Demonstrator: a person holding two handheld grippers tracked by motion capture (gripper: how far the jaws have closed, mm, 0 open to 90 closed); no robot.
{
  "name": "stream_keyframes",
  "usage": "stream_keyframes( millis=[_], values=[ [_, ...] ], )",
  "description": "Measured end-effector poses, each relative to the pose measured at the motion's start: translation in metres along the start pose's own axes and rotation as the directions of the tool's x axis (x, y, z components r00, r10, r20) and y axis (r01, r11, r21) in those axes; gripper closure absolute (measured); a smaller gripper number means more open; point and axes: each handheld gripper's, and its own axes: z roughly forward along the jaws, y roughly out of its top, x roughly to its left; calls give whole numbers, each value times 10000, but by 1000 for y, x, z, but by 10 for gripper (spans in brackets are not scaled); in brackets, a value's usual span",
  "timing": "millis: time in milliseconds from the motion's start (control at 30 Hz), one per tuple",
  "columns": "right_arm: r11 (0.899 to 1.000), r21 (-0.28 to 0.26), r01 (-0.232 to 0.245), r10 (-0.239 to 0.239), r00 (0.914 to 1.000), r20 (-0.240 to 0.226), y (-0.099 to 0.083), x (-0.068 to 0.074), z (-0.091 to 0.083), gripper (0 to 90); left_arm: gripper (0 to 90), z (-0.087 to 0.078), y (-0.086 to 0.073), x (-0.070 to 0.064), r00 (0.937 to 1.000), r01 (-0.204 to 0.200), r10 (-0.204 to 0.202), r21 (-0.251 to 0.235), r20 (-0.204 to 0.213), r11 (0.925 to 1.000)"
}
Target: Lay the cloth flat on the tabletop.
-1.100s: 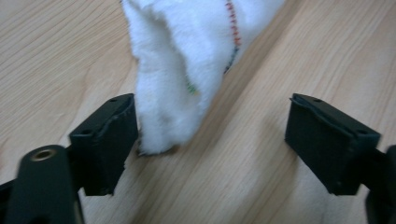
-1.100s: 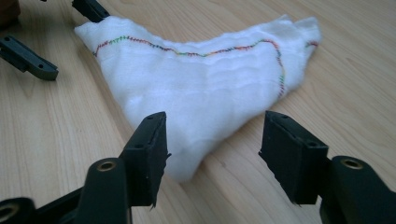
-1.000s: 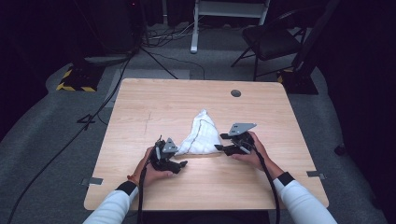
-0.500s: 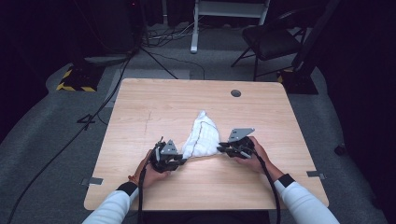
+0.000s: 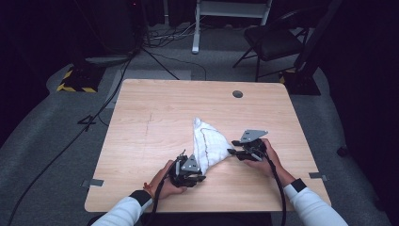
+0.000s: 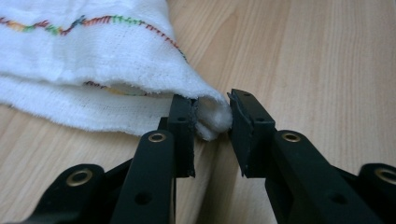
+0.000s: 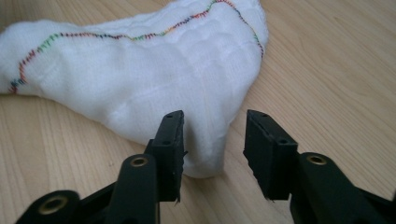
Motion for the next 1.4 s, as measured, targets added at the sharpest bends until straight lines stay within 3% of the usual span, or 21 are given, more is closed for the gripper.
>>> stream_keyframes(
  millis=[67, 100, 267, 300, 367, 433, 500, 533, 567, 700, 867, 933, 1100, 1200, 1300, 1400],
  values=[
    [10000, -62, 24, -25, 10000, -42, 2, 1, -1, 570, 694, 1, 1, -2, 9999, -117, 117, -28, 101, 9999],
    [9988, -482, 56, -63, 9999, -159, 7, 7, -4, 544, 647, 1, 1, -3, 9995, -117, 117, -12, 306, 9999],
    [9931, -1149, 236, -279, 9990, -359, 19, 18, -11, 532, 600, 3, 2, -3, 9990, -126, 126, 11, 436, 9999],
    [9924, -1149, 442, -532, 9957, -760, 23, 28, -8, 523, 556, 3, 2, -4, 9987, -207, 206, 17, 469, 9998],
    [9935, -919, 675, -759, 9930, -904, 23, 36, -3, 522, 519, 3, 3, -4, 9979, -109, 107, 33, 640, 9999],
    [9932, -552, 1021, -1065, 9908, -838, 23, 40, 2, 527, 466, 1, 2, -4, 9976, -201, 188, 186, 672, 9996],
    [9935, -423, 1059, -1092, 9904, -853, 22, 41, 4, 535, 433, 0, 2, -4, 9974, -235, 220, 206, 690, 9995],
    [9940, -119, 1089, -1095, 9909, -787, 18, 38, 8, 554, 341, -2, 2, -3, 9979, -214, 200, 219, 622, 9995],
    [9943, -25, 1064, -1063, 9913, -775, 16, 37, 9, 555, 326, -3, 2, -2, 9983, -154, 144, 174, 570, 9997],
    [9952, 197, 956, -934, 9914, -912, 10, 31, 11, 556, 286, -14, 2, 6, 9996, 130, -130, -14, -244, 9999],
    [9945, 347, 985, -953, 9920, -825, 9, 30, 9, 573, 271, -26, 0, 15, 9966, 541, -570, -487, -591, 9973],
    [9943, 431, 974, -934, 9918, -868, 7, 28, 7, 588, 270, -30, -1, 22, 9925, 719, -773, -587, -944, 9957],
    [9941, 610, 897, -855, 9940, -680, 4, 21, 1, 631, 271, -32, 0, 34, 9862, 876, -946, -572, -1355, 9945],
    [9945, 764, 713, -681, 9967, -445, 1, 14, -2, 637, 271, -31, 2, 42, 9808, 874, -946, -492, -1703, 9950],
    [9962, 802, 340, -297, 9981, -537, -4, 9, 0, 635, 275, -29, 3, 53, 9739, 1054, -1150, -592, -1957, 9927],
    [9941, 928, 570, -535, 9978, -399, -2, 10, 1, 643, 304, -24, 7, 64, 9701, 1367, -1477, -693, -1928, 9882]
  ],
)
